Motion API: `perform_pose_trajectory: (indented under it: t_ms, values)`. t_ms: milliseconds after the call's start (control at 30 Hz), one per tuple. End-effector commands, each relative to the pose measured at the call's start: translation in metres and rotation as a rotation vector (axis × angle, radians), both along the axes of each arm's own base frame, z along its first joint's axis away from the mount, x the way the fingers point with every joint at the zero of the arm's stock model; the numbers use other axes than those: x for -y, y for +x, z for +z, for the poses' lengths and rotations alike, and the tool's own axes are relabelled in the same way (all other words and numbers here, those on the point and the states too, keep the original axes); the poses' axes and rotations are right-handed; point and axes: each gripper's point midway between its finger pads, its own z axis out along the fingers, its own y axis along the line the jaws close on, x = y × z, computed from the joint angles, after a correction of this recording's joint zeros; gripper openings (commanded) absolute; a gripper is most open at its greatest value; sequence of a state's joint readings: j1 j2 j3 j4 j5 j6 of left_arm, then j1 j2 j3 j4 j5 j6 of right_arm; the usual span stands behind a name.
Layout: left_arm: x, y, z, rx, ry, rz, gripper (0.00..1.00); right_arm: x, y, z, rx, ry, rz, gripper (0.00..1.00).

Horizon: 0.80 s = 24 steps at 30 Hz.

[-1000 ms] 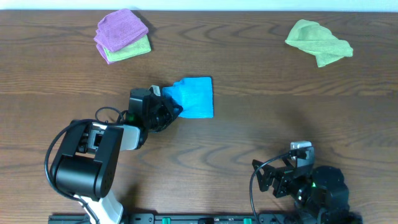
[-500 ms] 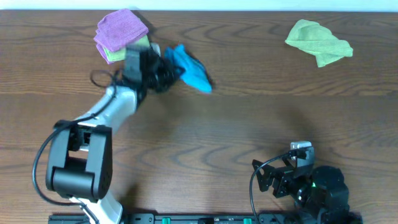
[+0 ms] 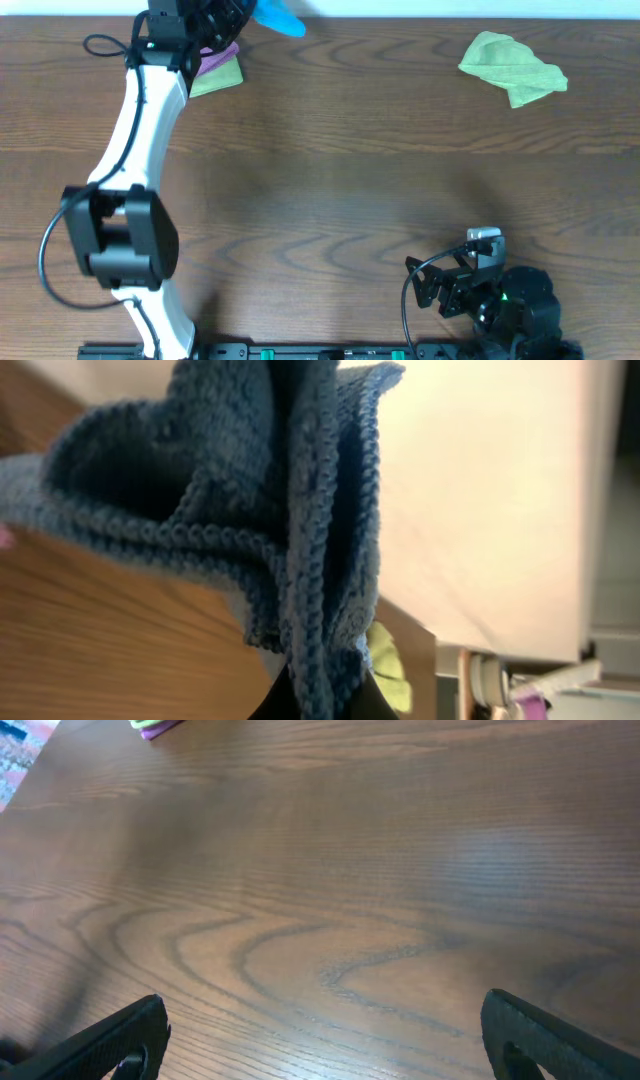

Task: Fold the cloth
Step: 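Lift the folded blue cloth with the left gripper and carry it to the back-left stack, then lower the blue cloth onto the pink and green cloth stack with the left gripper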

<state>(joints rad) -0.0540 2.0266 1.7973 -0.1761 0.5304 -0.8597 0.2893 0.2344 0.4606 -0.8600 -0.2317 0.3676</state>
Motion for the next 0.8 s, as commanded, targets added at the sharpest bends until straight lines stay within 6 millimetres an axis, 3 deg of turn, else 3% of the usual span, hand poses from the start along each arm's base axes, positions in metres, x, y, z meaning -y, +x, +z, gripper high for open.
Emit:
perform_pose_trajectory:
  t_ms: [0,267,767]
  values:
    - [-0.026,0.020,-0.013,0.003,0.027,0.041,0.05,0.001,0.000,0.000,-0.002,0.011,-0.015,0.99]
    - [-0.069,0.047,-0.024,0.010,0.011,0.090,0.05,0.001,0.000,0.000,-0.002,0.011,-0.015,0.99]
    - [-0.095,0.057,-0.043,0.023,0.077,0.106,0.05,0.001,0.000,0.000,-0.002,0.011,-0.015,0.99]
